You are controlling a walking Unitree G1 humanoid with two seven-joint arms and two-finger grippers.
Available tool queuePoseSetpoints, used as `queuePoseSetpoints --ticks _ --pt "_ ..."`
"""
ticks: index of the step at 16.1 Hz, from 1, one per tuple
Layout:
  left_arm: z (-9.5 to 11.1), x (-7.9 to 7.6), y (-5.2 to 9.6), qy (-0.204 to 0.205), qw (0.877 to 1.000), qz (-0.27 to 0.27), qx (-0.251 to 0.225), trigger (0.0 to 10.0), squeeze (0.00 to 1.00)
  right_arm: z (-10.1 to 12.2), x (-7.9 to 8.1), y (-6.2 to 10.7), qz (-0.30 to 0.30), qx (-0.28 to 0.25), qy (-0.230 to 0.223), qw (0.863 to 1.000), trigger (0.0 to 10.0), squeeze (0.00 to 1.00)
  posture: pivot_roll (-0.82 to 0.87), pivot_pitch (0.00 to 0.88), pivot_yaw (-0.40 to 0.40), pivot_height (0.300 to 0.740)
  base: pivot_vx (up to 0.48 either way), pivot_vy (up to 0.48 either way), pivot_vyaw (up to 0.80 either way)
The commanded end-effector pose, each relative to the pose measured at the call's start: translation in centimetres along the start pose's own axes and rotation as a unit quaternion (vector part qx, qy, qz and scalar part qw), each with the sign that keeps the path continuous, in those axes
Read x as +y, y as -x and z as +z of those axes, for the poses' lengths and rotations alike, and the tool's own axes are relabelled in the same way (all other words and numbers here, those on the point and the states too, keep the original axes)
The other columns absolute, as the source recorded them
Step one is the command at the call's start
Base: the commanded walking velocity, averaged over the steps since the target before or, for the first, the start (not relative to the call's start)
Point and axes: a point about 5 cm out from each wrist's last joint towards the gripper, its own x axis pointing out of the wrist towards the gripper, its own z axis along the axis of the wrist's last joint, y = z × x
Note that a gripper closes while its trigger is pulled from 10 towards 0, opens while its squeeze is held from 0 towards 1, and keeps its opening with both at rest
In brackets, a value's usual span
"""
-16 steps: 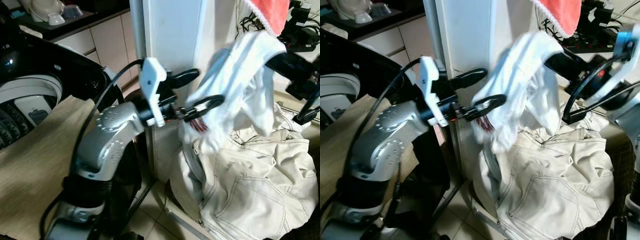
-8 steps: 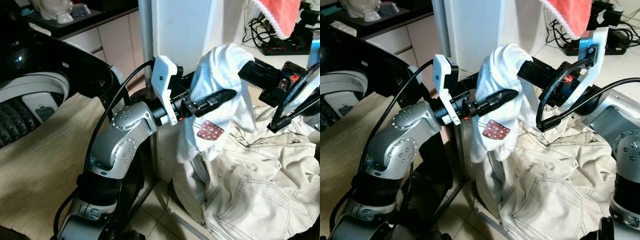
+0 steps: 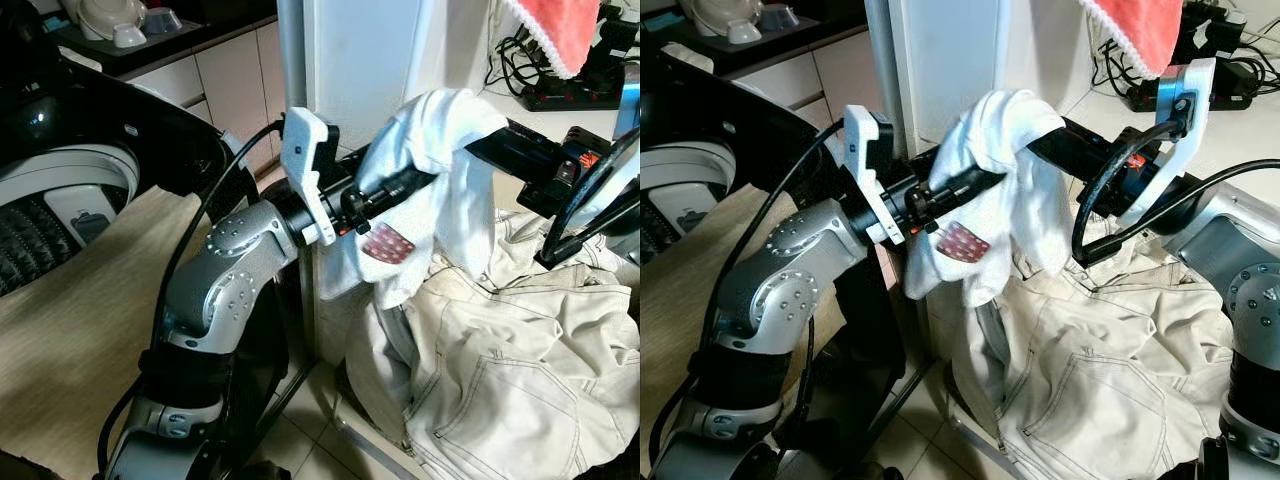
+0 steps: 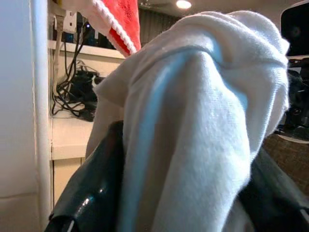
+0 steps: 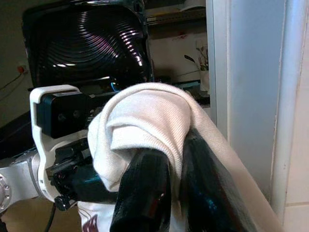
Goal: Clothes washing
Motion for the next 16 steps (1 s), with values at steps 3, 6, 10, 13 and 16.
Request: queuePoseSetpoints --ticks 3,6,10,13,16 --pt "0.2 0.2 0.3 0.007 1.0 0.006 -0.003 0.0 0.0 0.3 0.2 0.2 -0.005 -0.007 0.011 1.0 0.0 0.0 -0.12 0.0 0.065 0.74 0.0 0.0 0.0" --pt "0.5 0.8 0.7 -0.006 1.0 0.026 -0.01 0.0 0.0 0.0 0.4 0.1 -0.003 -0.004 -0.006 1.0 10.0 1.0 -0.11 0.0 0.066 0.74 0.0 0.0 0.0" --pt "5.7 5.9 4.4 -0.103 0.978 0.161 -0.079 0.0 0.0 -0.5 1.0 -0.2 -0.007 0.033 0.027 0.999 10.0 0.0 -0.12 0.0 0.077 0.74 0.0 0.0 0.0" --pt "11.3 9.9 9.2 -0.241 0.911 0.323 -0.09 0.0 0.0 -0.4 2.3 -1.1 0.028 0.021 0.038 0.999 10.0 0.0 -0.1 0.0 0.073 0.74 0.0 0.0 0.0" --pt "13.5 12.8 13.1 -0.341 0.828 0.445 0.004 0.0 0.0 -0.9 3.1 -2.8 0.028 0.027 0.052 0.998 10.0 0.0 -0.09 0.0 0.066 0.74 0.0 0.0 0.0"
